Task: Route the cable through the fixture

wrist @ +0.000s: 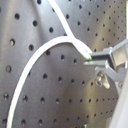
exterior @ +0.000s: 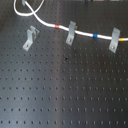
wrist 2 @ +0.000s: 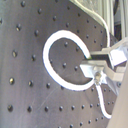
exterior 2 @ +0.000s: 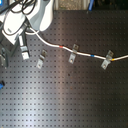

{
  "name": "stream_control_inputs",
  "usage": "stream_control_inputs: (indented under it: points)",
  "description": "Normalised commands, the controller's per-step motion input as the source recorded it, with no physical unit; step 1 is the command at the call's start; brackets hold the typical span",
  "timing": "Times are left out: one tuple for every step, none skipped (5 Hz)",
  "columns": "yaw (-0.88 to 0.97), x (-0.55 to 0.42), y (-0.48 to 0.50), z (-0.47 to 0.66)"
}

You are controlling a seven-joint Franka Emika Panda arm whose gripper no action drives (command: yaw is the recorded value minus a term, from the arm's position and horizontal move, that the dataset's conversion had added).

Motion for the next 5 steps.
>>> stream_control_inputs:
  points:
    - [-0.02, 0.188, 0.264, -0.06]
    - [-0.03, 0.205, 0.285, -0.04]
    - [-0.01, 0.206, 0.29, -0.01]
    - [-0.01, 0.228, 0.327, -0.02]
    - [-0.02, 0.3, 0.429, -0.1]
